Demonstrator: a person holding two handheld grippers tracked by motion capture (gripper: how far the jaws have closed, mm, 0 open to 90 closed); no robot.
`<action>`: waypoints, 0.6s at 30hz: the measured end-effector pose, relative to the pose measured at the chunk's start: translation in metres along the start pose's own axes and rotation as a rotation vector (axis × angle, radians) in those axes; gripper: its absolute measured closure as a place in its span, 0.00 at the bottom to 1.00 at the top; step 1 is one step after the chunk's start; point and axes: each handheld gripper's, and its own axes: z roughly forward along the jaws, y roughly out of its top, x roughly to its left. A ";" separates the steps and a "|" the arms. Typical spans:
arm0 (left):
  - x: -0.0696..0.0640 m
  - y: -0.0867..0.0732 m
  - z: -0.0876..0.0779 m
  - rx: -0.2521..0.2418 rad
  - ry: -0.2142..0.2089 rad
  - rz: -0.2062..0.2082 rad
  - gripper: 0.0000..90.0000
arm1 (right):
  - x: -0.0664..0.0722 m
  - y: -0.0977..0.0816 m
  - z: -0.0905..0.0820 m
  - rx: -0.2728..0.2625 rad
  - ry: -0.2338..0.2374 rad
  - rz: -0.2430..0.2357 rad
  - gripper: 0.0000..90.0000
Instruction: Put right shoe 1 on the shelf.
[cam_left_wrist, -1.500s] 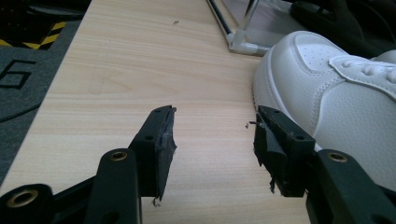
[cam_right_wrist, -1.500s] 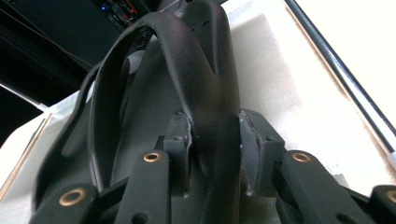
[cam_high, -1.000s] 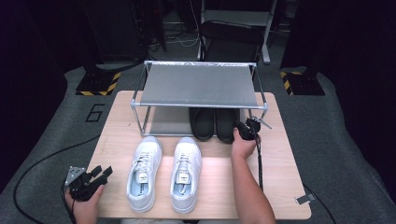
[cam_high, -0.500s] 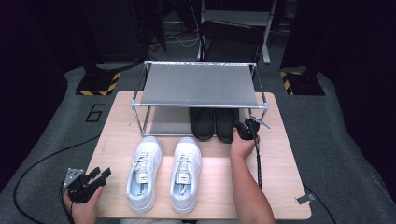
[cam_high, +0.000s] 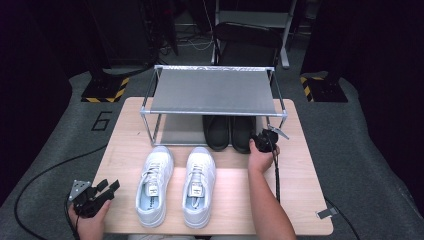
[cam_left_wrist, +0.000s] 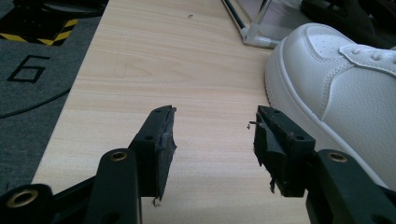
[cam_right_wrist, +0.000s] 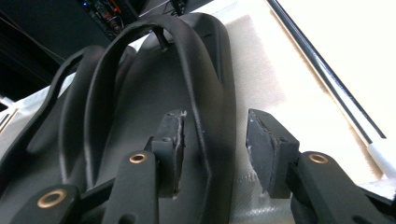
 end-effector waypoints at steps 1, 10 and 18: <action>0.000 0.000 0.000 -0.001 0.001 0.001 0.53 | 0.001 0.000 -0.002 0.001 0.006 0.003 0.63; -0.001 0.001 0.000 -0.005 -0.003 -0.001 0.53 | 0.002 -0.004 -0.029 -0.024 0.044 -0.033 0.62; -0.003 0.002 -0.003 -0.014 -0.002 0.002 0.53 | -0.007 -0.015 -0.080 -0.057 0.141 -0.083 0.59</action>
